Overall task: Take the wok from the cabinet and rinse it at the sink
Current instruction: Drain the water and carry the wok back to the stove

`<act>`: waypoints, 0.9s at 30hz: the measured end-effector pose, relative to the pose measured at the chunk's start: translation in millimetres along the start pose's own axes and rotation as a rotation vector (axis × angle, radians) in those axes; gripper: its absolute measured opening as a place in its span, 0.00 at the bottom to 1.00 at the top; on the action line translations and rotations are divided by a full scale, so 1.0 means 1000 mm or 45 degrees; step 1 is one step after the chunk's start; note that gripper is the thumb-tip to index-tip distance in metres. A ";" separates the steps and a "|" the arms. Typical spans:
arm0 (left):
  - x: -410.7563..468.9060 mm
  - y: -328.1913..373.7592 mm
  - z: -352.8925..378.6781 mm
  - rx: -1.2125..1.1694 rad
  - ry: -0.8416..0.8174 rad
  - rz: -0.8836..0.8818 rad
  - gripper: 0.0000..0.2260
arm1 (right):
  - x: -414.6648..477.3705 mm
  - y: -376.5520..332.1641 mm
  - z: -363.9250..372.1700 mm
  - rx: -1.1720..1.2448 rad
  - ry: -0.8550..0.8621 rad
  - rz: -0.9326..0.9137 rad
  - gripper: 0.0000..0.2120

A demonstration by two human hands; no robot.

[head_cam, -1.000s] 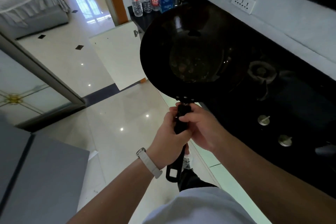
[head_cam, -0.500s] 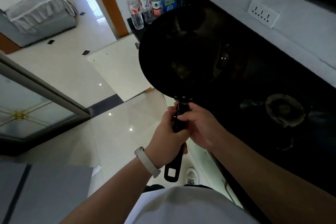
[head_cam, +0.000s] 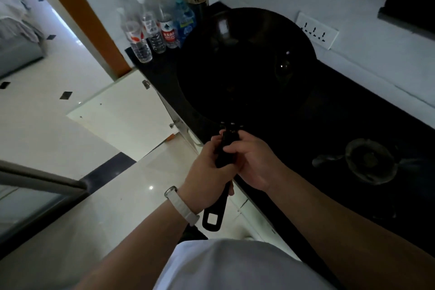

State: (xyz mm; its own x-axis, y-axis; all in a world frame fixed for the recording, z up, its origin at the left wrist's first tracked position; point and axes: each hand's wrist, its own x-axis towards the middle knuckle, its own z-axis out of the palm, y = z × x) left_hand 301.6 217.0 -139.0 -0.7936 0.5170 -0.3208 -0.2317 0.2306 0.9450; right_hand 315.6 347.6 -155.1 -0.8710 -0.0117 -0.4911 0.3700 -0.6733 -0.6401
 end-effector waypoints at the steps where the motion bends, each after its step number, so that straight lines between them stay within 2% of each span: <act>1: 0.010 0.001 -0.010 0.008 -0.034 0.002 0.19 | 0.010 -0.001 0.005 0.008 0.025 -0.015 0.17; 9: 0.090 0.008 -0.122 0.111 -0.332 -0.002 0.17 | 0.094 -0.001 0.078 0.139 0.256 -0.140 0.19; 14: 0.132 0.019 -0.171 0.170 -0.518 0.015 0.18 | 0.134 -0.002 0.115 0.245 0.373 -0.222 0.17; 20: 0.166 0.024 -0.189 0.212 -0.687 0.048 0.20 | 0.157 -0.005 0.123 0.350 0.490 -0.297 0.19; 27: 0.202 0.033 -0.172 0.306 -0.865 0.068 0.19 | 0.166 -0.017 0.101 0.451 0.567 -0.398 0.20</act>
State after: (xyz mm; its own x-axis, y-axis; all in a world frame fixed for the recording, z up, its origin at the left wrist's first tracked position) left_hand 37.2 187.2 -161.9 -0.2573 0.9129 -0.3168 -0.0099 0.3253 0.9456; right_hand 131.8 282.7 -166.1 -0.6750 0.4805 -0.5599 -0.0746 -0.7994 -0.5961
